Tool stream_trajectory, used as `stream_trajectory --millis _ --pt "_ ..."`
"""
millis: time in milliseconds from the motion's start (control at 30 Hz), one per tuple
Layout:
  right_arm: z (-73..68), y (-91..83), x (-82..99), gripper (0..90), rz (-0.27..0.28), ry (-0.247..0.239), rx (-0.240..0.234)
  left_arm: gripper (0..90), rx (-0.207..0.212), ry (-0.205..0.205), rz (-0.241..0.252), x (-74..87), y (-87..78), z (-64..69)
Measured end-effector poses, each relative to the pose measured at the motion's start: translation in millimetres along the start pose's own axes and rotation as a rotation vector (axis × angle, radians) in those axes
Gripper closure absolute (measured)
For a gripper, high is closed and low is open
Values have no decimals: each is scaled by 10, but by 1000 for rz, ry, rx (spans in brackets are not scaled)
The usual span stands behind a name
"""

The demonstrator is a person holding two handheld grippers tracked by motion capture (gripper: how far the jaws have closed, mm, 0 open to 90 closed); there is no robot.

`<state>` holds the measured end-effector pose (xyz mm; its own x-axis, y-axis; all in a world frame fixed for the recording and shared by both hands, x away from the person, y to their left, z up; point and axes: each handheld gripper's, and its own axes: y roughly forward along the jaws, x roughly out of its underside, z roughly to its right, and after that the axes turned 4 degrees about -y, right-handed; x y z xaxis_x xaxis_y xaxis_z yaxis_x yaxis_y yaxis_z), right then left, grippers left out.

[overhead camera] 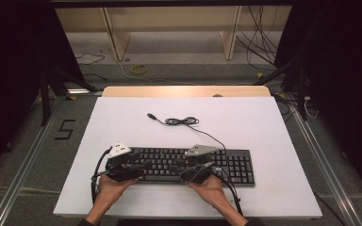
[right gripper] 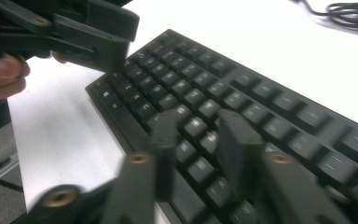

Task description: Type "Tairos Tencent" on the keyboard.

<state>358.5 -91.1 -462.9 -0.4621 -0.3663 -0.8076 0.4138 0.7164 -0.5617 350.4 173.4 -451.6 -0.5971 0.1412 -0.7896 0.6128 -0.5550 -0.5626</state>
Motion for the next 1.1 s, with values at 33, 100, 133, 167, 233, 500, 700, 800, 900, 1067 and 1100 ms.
stream_trajectory --millis 33,100,133,167,233,500,700,800,900,1067,1100 --pt "16 -34 19 585 4 7 4 419 3 -2 -5 -3 26 6" --pt "58 -110 68 549 20 15 -4 458 6 9 -15 -15 73 7" --pt "77 -149 90 528 29 19 -3 470 5 6 -17 -22 97 12" --pt "98 -184 108 505 37 25 0 485 4 8 -23 -31 115 13" --pt "138 -250 131 467 48 36 4 524 7 15 -33 -48 145 13" --pt "243 -526 223 393 98 49 34 694 30 27 -55 -91 254 32" --pt "301 -668 294 376 109 59 57 806 41 50 -88 -101 355 86" --pt "318 -709 334 372 112 62 62 862 33 62 -107 -106 396 105" --pt "317 -743 359 366 118 58 66 886 30 72 -119 -115 434 103" --pt "307 -805 374 350 134 51 70 887 24 71 -130 -116 494 103" --pt "306 -813 379 350 137 49 71 887 21 69 -131 -114 503 103"
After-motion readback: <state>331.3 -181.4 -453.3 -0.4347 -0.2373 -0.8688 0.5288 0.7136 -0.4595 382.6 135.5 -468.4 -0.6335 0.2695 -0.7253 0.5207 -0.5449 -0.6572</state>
